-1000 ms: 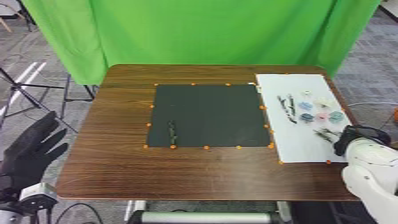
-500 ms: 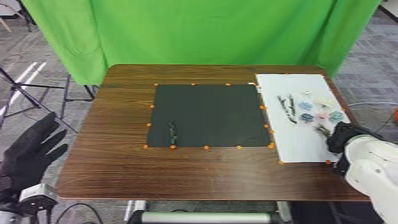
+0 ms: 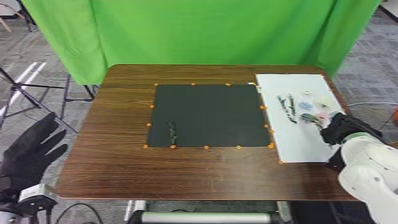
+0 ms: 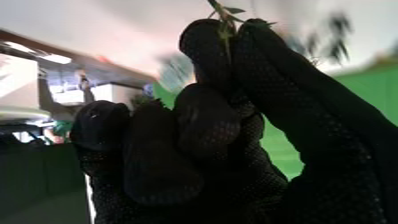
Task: Arrange flowers
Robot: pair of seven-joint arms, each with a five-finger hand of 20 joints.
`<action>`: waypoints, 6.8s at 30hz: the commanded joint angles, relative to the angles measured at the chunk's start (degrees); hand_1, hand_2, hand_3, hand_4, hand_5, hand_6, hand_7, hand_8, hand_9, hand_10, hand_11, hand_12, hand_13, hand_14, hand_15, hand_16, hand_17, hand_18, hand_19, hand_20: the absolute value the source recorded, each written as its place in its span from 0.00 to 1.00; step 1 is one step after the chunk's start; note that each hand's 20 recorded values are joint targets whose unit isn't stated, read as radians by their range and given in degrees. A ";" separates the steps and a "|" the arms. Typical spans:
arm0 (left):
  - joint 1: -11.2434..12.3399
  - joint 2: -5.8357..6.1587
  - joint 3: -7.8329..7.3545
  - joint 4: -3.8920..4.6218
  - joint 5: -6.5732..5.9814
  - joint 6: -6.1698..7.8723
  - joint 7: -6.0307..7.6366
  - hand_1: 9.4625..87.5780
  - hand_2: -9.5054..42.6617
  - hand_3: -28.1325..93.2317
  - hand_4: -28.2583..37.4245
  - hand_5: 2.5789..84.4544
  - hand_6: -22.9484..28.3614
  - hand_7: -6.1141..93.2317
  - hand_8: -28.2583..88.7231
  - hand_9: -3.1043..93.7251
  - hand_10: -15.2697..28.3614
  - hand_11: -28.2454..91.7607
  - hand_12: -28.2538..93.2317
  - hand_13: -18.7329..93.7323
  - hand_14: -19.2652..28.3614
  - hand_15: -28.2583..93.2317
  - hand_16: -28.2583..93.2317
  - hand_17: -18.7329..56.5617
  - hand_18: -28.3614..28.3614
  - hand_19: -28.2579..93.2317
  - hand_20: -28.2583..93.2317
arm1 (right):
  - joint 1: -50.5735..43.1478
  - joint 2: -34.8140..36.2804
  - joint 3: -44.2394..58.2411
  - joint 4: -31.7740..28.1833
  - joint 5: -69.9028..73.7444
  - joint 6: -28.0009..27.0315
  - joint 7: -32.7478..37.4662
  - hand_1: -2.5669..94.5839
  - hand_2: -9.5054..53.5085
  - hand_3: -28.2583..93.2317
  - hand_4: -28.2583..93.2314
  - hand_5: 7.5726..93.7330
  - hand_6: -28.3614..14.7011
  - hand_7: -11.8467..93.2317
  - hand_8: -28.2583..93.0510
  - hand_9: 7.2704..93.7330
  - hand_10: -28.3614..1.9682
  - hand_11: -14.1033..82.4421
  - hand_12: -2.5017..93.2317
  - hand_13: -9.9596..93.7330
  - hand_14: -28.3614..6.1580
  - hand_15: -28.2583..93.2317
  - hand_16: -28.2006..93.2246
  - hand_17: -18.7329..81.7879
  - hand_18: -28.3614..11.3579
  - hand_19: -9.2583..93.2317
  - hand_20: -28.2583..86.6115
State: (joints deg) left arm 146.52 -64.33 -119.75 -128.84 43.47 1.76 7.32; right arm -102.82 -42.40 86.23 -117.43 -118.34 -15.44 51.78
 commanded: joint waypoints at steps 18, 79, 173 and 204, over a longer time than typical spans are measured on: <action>-0.11 0.40 0.26 -0.10 0.08 -0.11 -1.85 0.17 0.07 0.81 0.02 0.22 0.45 0.24 0.16 0.20 0.54 0.31 0.41 0.28 0.63 0.35 0.30 0.09 0.81 0.51 0.32 | 24.89 -17.84 -30.58 6.01 -4.58 -5.90 -8.05 0.42 0.03 0.94 0.14 0.78 0.69 0.61 0.42 0.88 0.66 0.84 0.57 0.87 0.61 0.96 0.55 0.58 0.12 1.00 0.73; -1.22 1.57 1.24 0.52 0.14 -0.59 -2.70 0.17 0.08 0.81 0.03 0.22 0.45 0.24 0.16 0.20 0.54 0.31 0.41 0.28 0.63 0.36 0.31 0.08 0.82 0.51 0.32 | 29.12 -28.86 -34.93 10.08 -10.83 -13.72 -6.31 0.19 0.19 0.83 0.03 0.91 0.68 0.54 0.17 0.95 0.66 0.76 0.53 0.93 0.64 0.91 0.54 0.64 0.09 1.00 0.75; -1.23 0.53 0.48 0.24 0.22 -1.27 -4.26 0.17 0.11 0.81 0.03 0.22 0.45 0.25 0.16 0.20 0.54 0.31 0.40 0.28 0.64 0.36 0.30 0.08 0.82 0.51 0.32 | 15.91 -13.82 -32.85 12.19 -24.21 17.28 -11.78 0.48 0.00 0.91 0.04 0.81 0.65 0.53 0.30 0.88 0.65 0.73 0.46 0.86 0.65 0.87 0.53 0.54 0.15 0.98 0.70; -1.40 0.20 0.25 0.39 0.17 -2.07 -5.67 0.17 0.11 0.81 0.03 0.22 0.45 0.24 0.16 0.20 0.54 0.31 0.40 0.28 0.64 0.36 0.30 0.08 0.82 0.51 0.31 | 12.23 -15.05 -31.83 7.64 -22.76 14.71 -14.65 0.32 0.00 0.90 0.03 0.79 0.68 0.51 0.14 0.86 0.61 0.70 0.44 0.84 0.64 0.86 0.53 0.52 0.13 0.97 0.71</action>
State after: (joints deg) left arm 144.60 -63.62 -119.19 -128.32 43.61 0.25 2.27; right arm -89.50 -57.42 54.41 -109.11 -140.86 -0.46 37.66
